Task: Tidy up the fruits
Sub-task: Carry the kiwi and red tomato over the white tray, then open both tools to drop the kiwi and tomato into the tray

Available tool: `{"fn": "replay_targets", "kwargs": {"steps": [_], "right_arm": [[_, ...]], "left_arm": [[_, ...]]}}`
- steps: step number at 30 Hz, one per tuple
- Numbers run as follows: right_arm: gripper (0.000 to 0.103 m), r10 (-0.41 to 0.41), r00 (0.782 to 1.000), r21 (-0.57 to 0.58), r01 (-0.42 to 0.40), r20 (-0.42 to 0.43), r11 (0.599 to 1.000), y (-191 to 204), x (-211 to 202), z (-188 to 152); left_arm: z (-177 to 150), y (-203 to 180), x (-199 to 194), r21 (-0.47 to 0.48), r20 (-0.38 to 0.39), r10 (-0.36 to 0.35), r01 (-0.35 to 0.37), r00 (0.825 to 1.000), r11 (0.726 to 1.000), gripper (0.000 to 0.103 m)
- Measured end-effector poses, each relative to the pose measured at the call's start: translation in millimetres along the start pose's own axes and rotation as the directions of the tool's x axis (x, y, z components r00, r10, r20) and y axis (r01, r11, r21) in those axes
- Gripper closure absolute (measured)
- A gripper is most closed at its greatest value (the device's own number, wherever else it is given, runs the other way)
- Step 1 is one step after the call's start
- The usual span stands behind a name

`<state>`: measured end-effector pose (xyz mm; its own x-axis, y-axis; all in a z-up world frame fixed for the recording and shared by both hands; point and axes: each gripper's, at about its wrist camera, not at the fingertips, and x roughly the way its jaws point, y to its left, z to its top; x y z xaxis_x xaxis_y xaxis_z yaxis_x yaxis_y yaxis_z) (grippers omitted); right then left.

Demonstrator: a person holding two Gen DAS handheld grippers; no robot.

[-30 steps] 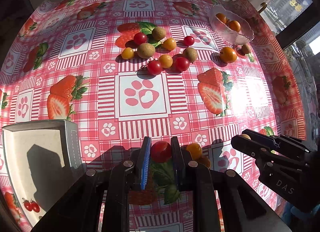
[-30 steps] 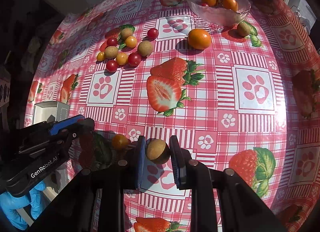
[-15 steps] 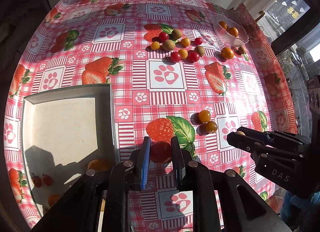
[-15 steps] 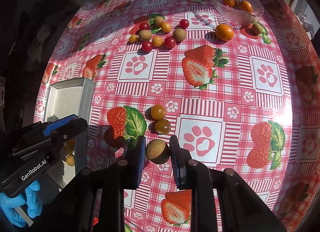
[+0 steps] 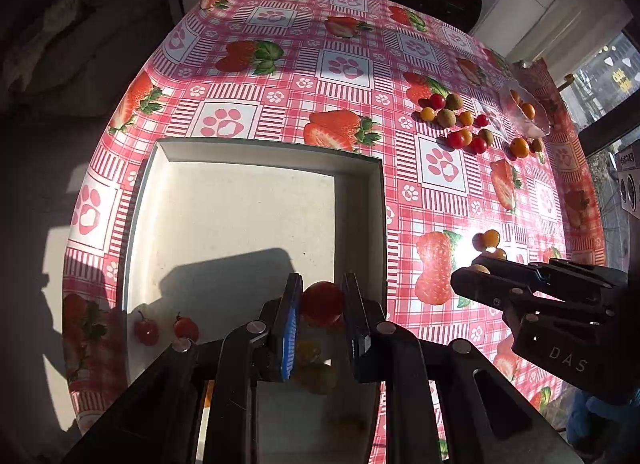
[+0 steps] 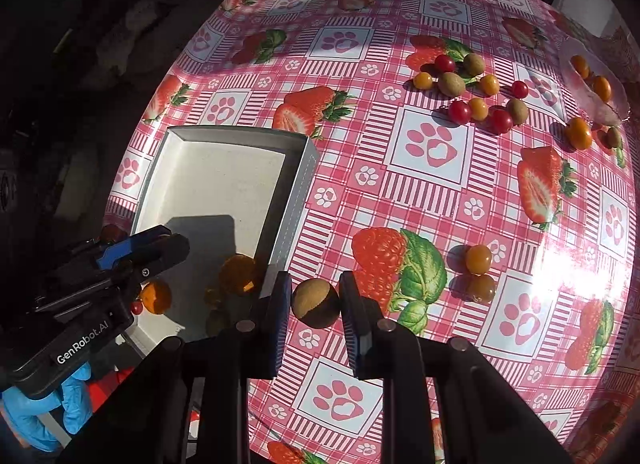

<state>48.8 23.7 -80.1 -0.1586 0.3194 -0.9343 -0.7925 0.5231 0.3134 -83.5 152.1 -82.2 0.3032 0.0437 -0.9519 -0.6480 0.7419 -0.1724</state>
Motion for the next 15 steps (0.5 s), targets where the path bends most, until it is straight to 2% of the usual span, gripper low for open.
{"fn": "replay_targets", "kwargs": {"steps": [8,15], "right_arm": [[0.076,0.033,0.998,-0.066,-0.037,-0.060,0.997,50.6,40.0,24.4],[0.076,-0.004,0.993,-0.112,-0.009,-0.122,0.994,72.8,74.9,38.5]], "left_arm": [[1.7,46.4,21.7,-0.027,-0.029,0.059,-0.060,0.998,0.998,0.082],[3.1,62.4,42.9,-0.026,-0.058,0.080,-0.081,0.995,0.996,0.082]]}}
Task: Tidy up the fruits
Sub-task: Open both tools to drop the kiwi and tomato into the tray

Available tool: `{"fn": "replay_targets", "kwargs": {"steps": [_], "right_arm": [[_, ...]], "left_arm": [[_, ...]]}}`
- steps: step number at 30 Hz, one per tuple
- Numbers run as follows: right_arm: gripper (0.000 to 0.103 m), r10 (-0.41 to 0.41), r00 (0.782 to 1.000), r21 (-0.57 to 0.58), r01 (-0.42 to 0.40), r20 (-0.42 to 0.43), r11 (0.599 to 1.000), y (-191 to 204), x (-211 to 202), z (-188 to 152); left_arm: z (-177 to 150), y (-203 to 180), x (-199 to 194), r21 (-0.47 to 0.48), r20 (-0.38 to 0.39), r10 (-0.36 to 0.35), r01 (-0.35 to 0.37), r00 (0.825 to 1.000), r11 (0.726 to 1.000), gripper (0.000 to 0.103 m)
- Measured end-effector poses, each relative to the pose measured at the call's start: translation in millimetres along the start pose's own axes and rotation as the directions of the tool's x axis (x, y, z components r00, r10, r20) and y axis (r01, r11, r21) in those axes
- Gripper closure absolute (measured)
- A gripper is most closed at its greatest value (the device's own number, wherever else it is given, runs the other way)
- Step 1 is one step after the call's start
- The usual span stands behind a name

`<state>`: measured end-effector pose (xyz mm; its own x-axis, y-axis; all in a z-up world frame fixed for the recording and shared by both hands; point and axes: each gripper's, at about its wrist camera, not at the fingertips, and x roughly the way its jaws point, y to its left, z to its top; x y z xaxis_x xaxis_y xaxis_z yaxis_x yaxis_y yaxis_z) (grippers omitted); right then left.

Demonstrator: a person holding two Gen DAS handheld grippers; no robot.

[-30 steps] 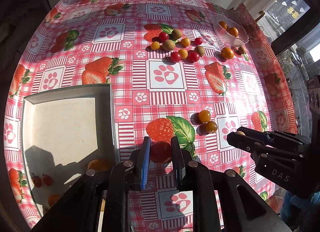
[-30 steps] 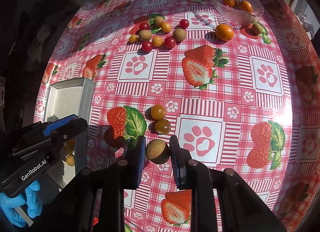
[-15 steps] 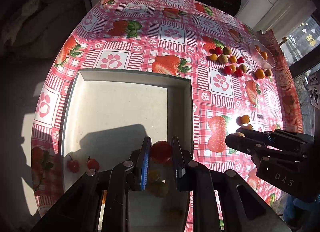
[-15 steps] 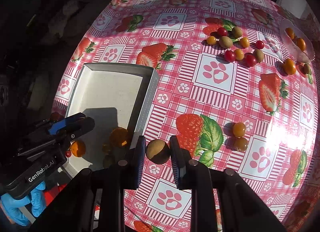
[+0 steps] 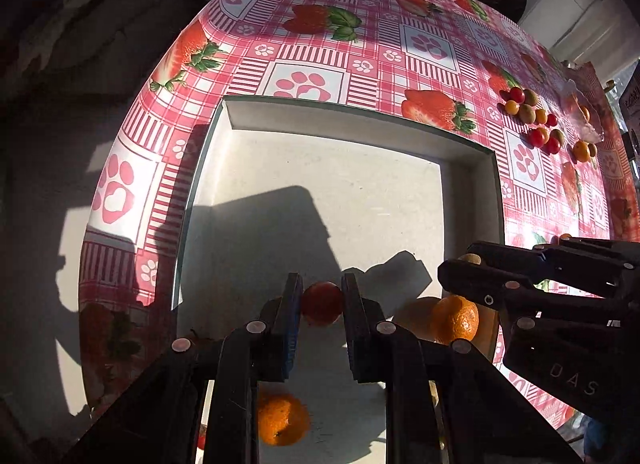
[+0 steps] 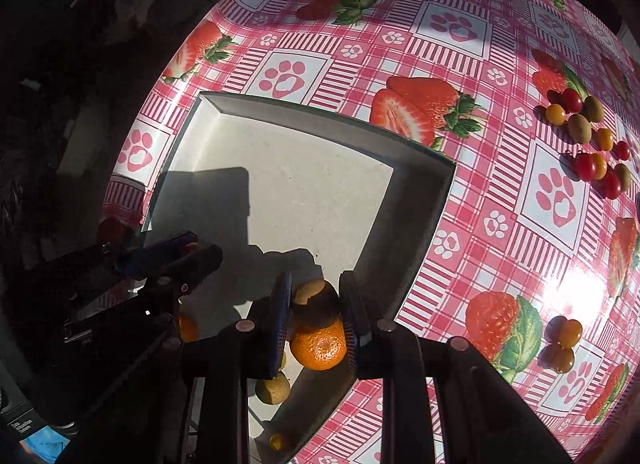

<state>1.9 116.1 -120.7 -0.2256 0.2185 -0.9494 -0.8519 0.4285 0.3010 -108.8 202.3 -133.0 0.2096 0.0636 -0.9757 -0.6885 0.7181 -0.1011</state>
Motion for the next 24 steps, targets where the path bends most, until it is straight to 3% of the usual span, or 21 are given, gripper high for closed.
{"fn": "replay_targets", "kwargs": {"steps": [10,12,14,17,21,24], "right_arm": [[0.076,-0.054,0.996,-0.017,0.053,-0.072,0.998,4.0,33.1,3.9],[0.071,-0.045,0.996,-0.017,0.044,-0.074,0.999,5.1,34.5,4.9],[0.070,-0.046,0.996,-0.018,0.045,-0.078,0.999,4.9,34.9,5.6],[0.056,-0.036,0.996,0.007,0.037,-0.079,0.999,-1.3,32.2,8.2],[0.019,0.059,0.997,0.038,-0.057,-0.044,0.998,-3.3,20.4,10.2],[0.018,0.032,0.999,0.014,-0.032,-0.015,0.999,6.3,11.2,11.6]], "left_arm": [[-5.8,2.1,17.9,0.003,-0.047,0.007,-0.007,0.999,1.000,0.081],[-7.3,1.3,20.2,0.009,-0.060,0.020,-0.020,0.998,1.000,0.072],[-9.3,4.8,20.3,0.000,-0.058,0.059,-0.059,0.997,0.998,0.054],[-12.3,16.1,17.8,-0.039,-0.061,0.055,-0.058,0.997,0.998,0.044],[-16.9,20.8,14.7,-0.039,-0.073,0.062,-0.065,0.995,0.997,0.044],[-20.6,18.9,13.0,-0.039,-0.086,0.070,-0.074,0.994,0.997,0.044]]}}
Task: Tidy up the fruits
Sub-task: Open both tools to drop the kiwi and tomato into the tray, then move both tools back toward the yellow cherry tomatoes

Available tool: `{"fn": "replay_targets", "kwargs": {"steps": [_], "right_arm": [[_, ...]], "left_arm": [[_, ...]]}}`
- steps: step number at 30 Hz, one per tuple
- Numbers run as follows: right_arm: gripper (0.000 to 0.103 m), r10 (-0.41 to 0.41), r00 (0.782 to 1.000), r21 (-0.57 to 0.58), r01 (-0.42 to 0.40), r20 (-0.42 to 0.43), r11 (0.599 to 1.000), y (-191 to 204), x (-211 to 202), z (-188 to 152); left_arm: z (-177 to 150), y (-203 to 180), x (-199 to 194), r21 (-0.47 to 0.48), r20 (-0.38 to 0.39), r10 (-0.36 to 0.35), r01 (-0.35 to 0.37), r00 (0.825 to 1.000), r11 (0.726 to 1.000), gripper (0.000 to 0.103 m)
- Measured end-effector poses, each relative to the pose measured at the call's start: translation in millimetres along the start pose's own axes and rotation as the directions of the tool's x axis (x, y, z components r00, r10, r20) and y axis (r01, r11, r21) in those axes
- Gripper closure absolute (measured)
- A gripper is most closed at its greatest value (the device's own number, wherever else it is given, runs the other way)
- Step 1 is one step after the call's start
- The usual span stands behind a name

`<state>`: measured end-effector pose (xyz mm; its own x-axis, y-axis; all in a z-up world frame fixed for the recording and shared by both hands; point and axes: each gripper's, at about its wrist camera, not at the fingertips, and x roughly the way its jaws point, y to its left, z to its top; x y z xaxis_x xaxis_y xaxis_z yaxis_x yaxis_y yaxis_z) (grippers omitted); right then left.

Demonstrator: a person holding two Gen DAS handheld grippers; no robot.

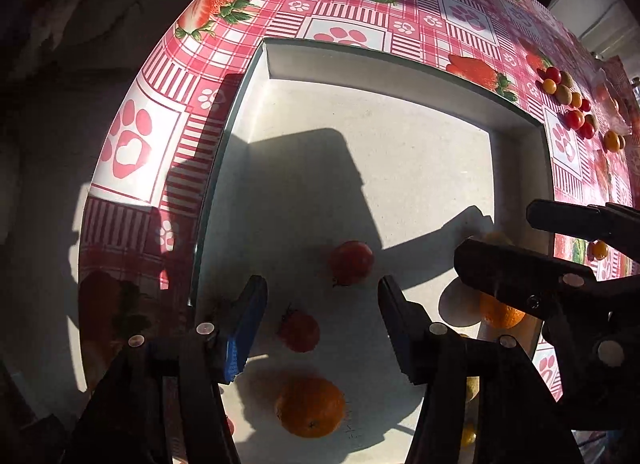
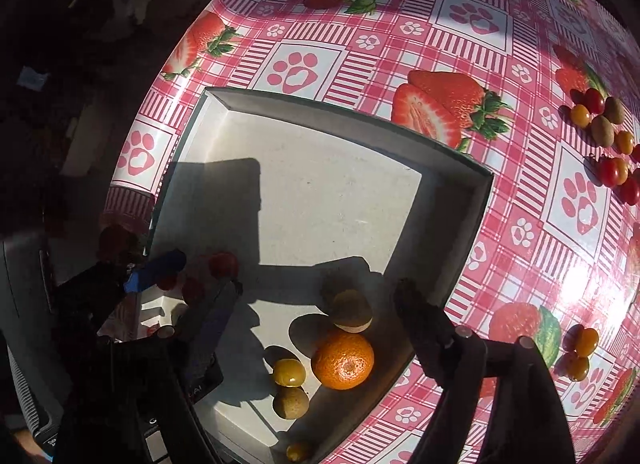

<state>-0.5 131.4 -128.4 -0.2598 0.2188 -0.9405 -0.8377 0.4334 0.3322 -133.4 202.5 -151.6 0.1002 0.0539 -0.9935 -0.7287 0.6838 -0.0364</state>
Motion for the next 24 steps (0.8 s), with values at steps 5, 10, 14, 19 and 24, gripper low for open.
{"fn": "replay_targets", "kwargs": {"steps": [5,10,14,19,24], "right_arm": [[0.017,-0.009,0.999,0.016,0.009,0.032,1.000,-4.6,-18.5,-6.0],[0.017,-0.031,0.998,0.069,0.027,0.051,0.997,-32.8,-34.2,-24.2],[0.017,-0.058,0.997,0.139,0.050,0.057,0.989,-61.6,-39.7,-41.2],[0.017,-0.100,0.993,0.258,0.081,0.063,0.963,-105.6,-47.4,-69.8],[0.017,-0.148,0.989,0.373,0.125,0.032,0.919,-152.0,-47.1,-107.1]], "left_arm": [[-9.1,-10.9,-5.6,0.008,-0.007,0.009,-0.009,1.000,1.000,0.044],[-16.9,-25.6,-14.0,0.034,-0.012,0.004,-0.004,1.000,0.999,0.044],[-20.4,-42.8,-19.2,0.072,-0.014,-0.002,0.003,1.000,0.997,0.044],[-18.9,-75.9,-24.3,0.137,-0.008,-0.018,0.019,1.000,0.990,0.044],[-8.5,-111.7,-31.0,0.214,0.013,-0.029,0.026,0.999,0.976,0.044]]}}
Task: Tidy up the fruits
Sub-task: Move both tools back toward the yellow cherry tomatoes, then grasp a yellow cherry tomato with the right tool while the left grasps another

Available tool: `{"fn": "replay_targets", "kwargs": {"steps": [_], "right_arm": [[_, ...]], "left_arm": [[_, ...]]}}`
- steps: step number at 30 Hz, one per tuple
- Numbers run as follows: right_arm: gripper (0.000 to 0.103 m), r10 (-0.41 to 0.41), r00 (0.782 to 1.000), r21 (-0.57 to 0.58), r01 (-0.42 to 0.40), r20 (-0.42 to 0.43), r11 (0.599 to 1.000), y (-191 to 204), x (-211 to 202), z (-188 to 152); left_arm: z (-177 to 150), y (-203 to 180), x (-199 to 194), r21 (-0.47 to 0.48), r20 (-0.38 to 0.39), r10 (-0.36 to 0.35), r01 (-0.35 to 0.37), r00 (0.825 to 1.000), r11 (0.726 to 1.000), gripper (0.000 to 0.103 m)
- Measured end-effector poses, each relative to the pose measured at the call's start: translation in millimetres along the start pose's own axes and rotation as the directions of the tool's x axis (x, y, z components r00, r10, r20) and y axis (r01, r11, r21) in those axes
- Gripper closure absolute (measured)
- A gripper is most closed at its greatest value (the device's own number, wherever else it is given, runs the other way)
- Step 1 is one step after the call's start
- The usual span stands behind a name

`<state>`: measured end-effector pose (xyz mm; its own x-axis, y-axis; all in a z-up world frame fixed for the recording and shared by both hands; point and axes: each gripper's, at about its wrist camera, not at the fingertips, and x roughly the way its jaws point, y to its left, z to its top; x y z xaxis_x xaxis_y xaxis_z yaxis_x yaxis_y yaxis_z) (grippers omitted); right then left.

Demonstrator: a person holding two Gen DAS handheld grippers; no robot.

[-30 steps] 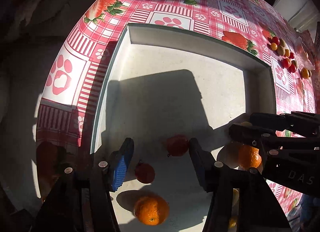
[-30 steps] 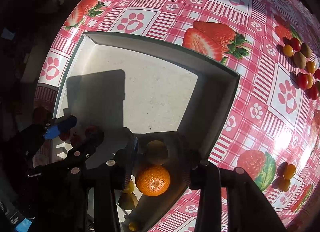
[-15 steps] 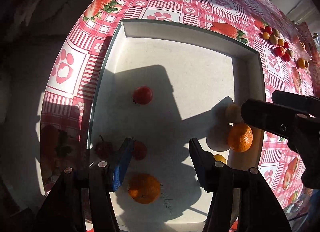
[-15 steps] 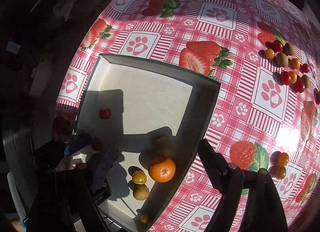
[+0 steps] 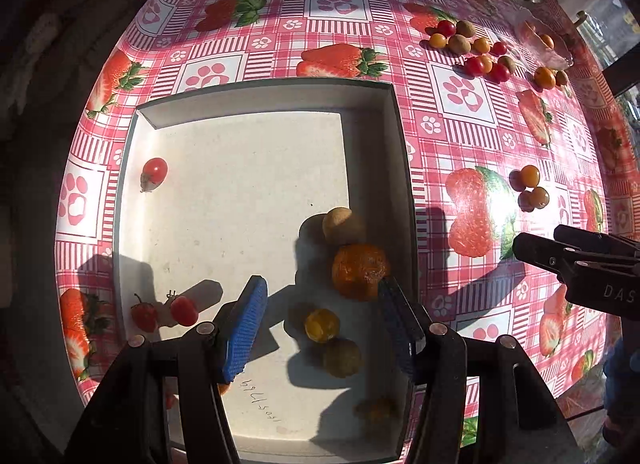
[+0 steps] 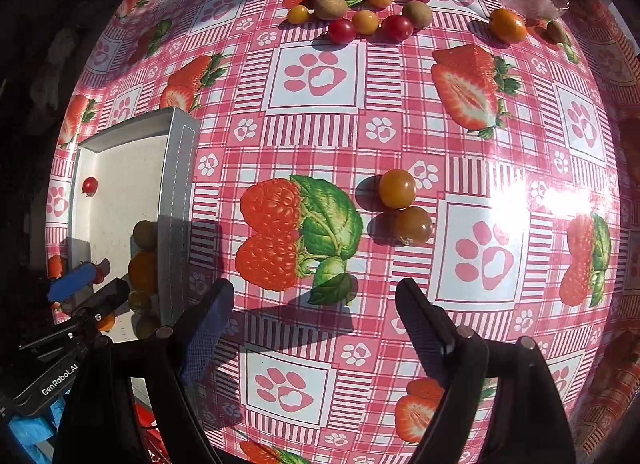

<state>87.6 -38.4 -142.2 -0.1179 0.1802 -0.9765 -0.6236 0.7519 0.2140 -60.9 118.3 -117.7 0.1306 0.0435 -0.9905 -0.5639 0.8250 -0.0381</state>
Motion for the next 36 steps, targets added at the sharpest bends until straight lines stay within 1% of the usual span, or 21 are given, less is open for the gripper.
{"fn": "replay_targets", "kwargs": {"steps": [5,8,12,16,23,25,27,29,31,33,34,36], "right_arm": [[0.017,-0.046,0.999,0.079,0.048,-0.024,0.996,-43.6,5.2,-19.5],[0.017,-0.064,0.997,0.097,0.067,-0.030,0.993,-59.3,6.4,-26.7],[0.017,-0.078,0.997,0.103,0.081,-0.028,0.991,-70.7,7.3,-29.5],[0.017,-0.075,0.997,0.071,0.075,0.000,0.995,-67.2,7.8,-23.3],[0.018,-0.080,0.993,-0.043,0.084,0.088,0.995,-36.7,10.2,2.9],[0.023,-0.084,0.989,-0.067,0.093,0.118,0.993,-27.8,10.6,10.7],[0.043,-0.078,0.987,-0.086,0.090,0.140,0.992,-22.5,10.1,15.4],[0.051,-0.069,0.986,-0.101,0.085,0.149,0.991,-14.5,10.6,21.2],[0.056,-0.060,0.986,-0.120,0.079,0.155,0.990,-9.7,11.5,25.8],[0.076,-0.059,0.985,-0.132,0.080,0.160,0.988,-8.2,14.7,26.5],[0.078,-0.056,0.985,-0.127,0.076,0.161,0.989,-10.3,14.5,26.6],[0.078,-0.060,0.984,-0.104,0.078,0.166,0.991,-17.1,12.9,24.3]], "left_arm": [[10.6,-34.5,-1.2,0.073,0.023,-0.017,0.016,1.000,0.997,0.044],[8.6,-44.1,-1.9,0.103,0.017,-0.036,0.034,0.999,0.994,0.044],[8.1,-64.3,0.7,0.132,0.006,-0.043,0.042,0.999,0.990,0.044],[9.8,-75.3,3.7,0.141,-0.004,-0.043,0.043,0.999,0.989,0.044],[20.1,-79.2,12.3,0.124,-0.012,-0.027,0.029,1.000,0.992,0.044],[23.1,-79.7,14.8,0.119,-0.012,-0.022,0.023,1.000,0.993,0.044],[26.0,-80.4,17.4,0.114,-0.012,-0.019,0.020,1.000,0.993,0.044],[28.7,-82.2,19.5,0.112,-0.012,-0.017,0.019,1.000,0.994,0.044],[31.7,-85.5,21.4,0.110,-0.013,-0.019,0.020,1.000,0.994,0.044],[34.4,-90.4,22.9,0.113,-0.013,-0.025,0.026,1.000,0.993,0.044],[35.5,-92.4,23.5,0.116,-0.013,-0.029,0.030,1.000,0.993,0.044],[38.0,-99.7,26.0,0.125,-0.015,-0.037,0.039,0.999,0.991,0.044]]}}
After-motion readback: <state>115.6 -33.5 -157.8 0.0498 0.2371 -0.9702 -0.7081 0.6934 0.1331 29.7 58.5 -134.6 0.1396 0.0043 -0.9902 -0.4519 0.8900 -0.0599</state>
